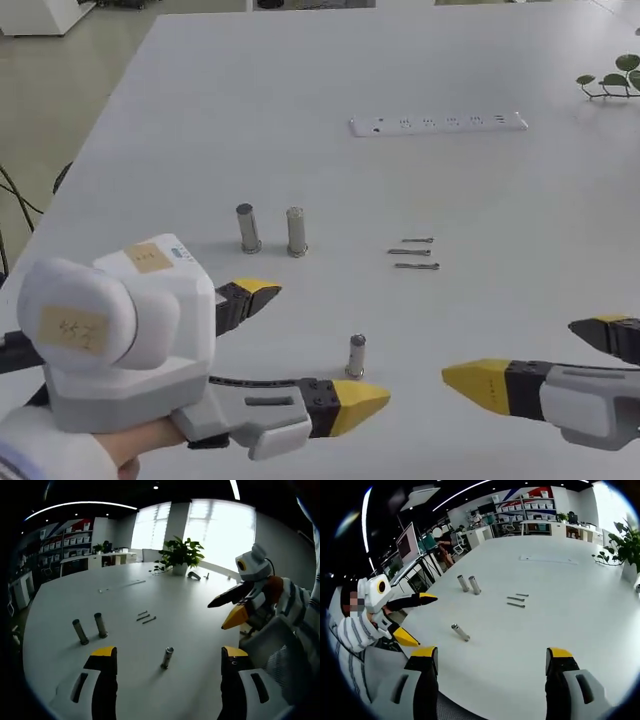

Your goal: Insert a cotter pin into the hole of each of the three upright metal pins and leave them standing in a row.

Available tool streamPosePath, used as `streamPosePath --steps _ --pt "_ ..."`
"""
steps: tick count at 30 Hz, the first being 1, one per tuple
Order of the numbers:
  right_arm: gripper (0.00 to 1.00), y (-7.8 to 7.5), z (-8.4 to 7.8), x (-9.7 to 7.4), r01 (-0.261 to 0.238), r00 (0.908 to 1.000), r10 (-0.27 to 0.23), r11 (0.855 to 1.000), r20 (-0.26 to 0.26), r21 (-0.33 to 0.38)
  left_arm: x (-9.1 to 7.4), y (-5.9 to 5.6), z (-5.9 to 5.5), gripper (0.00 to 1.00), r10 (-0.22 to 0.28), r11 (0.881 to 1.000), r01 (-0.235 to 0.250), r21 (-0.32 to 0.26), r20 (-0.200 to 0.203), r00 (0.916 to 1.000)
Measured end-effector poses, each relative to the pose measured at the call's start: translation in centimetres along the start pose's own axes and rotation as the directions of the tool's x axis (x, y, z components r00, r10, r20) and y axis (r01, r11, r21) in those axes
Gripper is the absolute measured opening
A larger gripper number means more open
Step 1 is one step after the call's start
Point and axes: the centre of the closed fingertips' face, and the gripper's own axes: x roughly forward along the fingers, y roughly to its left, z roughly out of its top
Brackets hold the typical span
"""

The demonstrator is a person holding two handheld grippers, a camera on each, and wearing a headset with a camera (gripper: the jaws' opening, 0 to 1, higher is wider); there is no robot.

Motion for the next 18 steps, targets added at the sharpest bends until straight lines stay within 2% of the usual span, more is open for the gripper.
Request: streamPosePath --steps 6,10,14,18 --pt "0.88 0.2 0.2 0.2 -0.010 0.9999 0.010 1.000 -0.003 -0.010 -0.9 0.7 -0.8 0.98 -0.015 1.000 0.015 -0.023 -0.032 0.9994" --pt "0.87 0.1 0.4 0.1 -0.010 0.9999 0.010 1.000 0.000 -0.008 -1.3 0.8 -2.0 0.99 -0.042 0.999 0.040 -0.032 -0.062 0.9972" --pt "0.87 0.0 0.3 0.1 -0.007 1.0000 0.007 1.000 -0.001 -0.009 -1.8 1.2 -3.8 0.99 -0.032 0.999 0.028 -0.036 -0.120 0.9922" --pt "0.87 -0.1 0.3 0.0 -0.003 1.0000 0.003 1.000 -0.006 -0.015 -2.0 1.1 -4.8 0.99 -0.031 0.999 0.026 -0.034 -0.146 0.9889"
